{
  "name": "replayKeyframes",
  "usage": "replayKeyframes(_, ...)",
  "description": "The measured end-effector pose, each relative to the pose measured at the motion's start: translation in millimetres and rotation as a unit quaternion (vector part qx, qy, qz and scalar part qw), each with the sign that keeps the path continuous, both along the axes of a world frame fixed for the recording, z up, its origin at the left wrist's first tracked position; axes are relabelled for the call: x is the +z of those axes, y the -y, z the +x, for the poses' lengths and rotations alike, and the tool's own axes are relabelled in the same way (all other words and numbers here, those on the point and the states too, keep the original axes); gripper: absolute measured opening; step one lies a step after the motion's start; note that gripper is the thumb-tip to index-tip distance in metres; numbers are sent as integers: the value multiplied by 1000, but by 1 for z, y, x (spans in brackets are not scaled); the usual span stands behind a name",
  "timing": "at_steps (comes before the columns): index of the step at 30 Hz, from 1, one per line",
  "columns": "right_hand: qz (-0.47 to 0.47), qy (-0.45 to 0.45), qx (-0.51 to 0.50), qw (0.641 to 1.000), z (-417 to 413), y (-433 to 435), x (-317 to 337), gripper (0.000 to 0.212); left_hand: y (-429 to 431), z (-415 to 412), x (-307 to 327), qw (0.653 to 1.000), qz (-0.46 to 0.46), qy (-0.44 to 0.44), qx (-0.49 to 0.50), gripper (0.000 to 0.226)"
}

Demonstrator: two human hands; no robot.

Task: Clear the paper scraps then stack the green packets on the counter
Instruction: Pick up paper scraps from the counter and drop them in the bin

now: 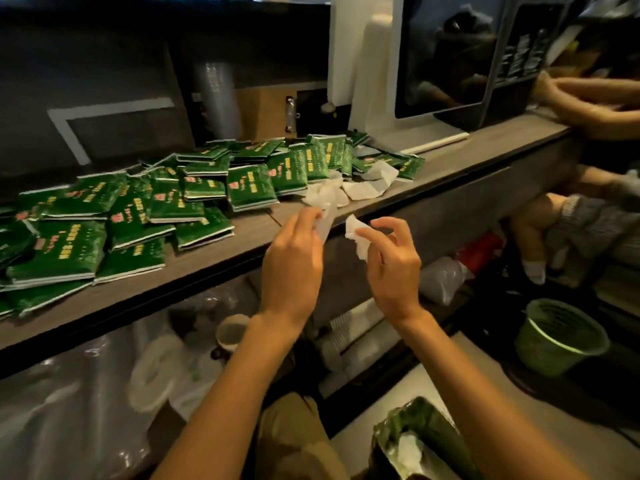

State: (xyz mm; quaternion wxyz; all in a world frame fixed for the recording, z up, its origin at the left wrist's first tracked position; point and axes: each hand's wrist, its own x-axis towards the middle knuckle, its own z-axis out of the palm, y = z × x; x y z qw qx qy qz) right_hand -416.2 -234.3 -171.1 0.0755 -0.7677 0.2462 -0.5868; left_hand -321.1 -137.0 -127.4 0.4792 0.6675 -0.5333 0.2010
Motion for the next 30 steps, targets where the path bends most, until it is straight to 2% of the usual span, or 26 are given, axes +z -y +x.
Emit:
replayKeyframes(5, 85, -22, -84, 993, -75, 15, -74, 26, 46, -58, -71, 986, 105, -70, -107, 23)
replayKeyframes(9, 212, -61, -115, 968, -124, 15, -137, 13, 78, -91, -144, 941, 255, -160, -156, 22)
replayKeyframes(13, 373, -159, -146, 903, -168, 11, -205, 8, 97, -119, -211, 866, 420, -205, -180, 28)
replayKeyframes(19, 519, -293, -138, 791, -205, 8, -279, 20, 114, -149, -280, 763, 598, -155, -189, 40)
replayKeyframes(25, 617, -303, -149, 711, -209, -3, -324, 28, 112, -159, -330, 703, 675, -174, -141, 35)
replayKeyframes(30, 679, -304, -120, 658, -205, -7, -341, 43, 106, -169, -348, 657, 712, -197, -152, 51)
